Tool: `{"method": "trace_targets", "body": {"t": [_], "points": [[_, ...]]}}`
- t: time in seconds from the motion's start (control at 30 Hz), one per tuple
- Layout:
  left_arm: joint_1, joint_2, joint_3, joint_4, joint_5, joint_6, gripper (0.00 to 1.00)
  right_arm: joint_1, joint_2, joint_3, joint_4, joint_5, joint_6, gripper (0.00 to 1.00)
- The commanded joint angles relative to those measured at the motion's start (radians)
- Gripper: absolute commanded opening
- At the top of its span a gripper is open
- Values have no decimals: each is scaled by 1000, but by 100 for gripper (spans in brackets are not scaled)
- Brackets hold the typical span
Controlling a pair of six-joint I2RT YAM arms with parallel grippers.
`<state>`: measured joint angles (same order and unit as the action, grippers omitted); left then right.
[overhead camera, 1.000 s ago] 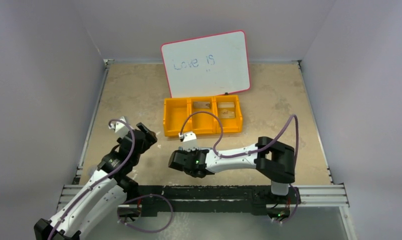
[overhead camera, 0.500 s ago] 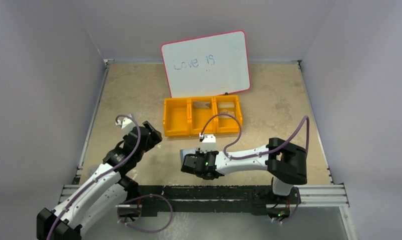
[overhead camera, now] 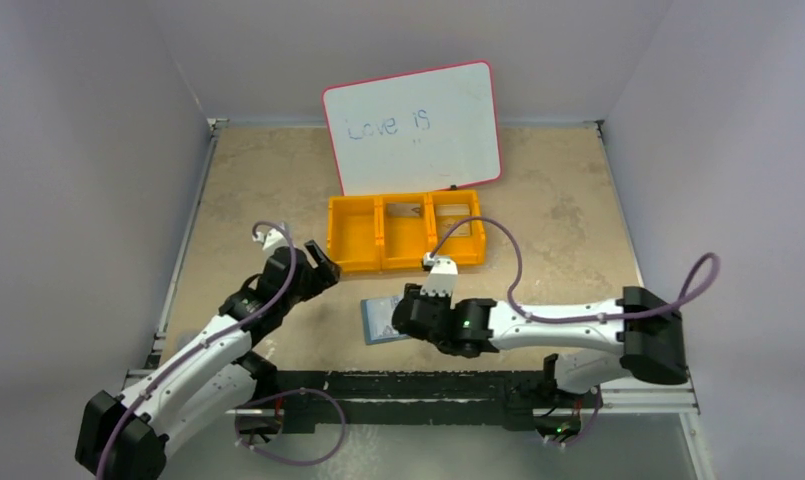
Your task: Take the credit cards out of the card holder
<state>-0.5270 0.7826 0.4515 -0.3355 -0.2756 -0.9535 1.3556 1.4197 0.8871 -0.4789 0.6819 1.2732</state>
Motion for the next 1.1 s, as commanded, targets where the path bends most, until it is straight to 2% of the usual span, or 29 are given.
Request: {"method": "trace_targets", "body": {"t": [0.0, 0.1, 0.2, 0.33, 0.57, 0.73, 1.07], "points": [[-10, 38, -38, 121, 111, 22, 68, -101, -128, -120, 420, -175, -270, 51], [-22, 61, -63, 165, 152, 4, 62, -222, -187, -268, 716, -424, -336, 47], [-50, 78, -101, 218, 176, -30, 60, -270, -179, -317, 853, -521, -373, 47], [-111, 89, -129, 266, 167, -68, 60, -291, -69, -255, 833, -590, -403, 43], [-193, 139, -157, 311, 153, -125, 59, -322, 44, -226, 821, -599, -379, 41], [-207, 151, -190, 353, 161, -147, 59, -326, 85, -217, 807, -614, -378, 38], [-212, 282, -178, 425, 252, -118, 57, -342, 166, -202, 803, -625, -330, 35]]}}
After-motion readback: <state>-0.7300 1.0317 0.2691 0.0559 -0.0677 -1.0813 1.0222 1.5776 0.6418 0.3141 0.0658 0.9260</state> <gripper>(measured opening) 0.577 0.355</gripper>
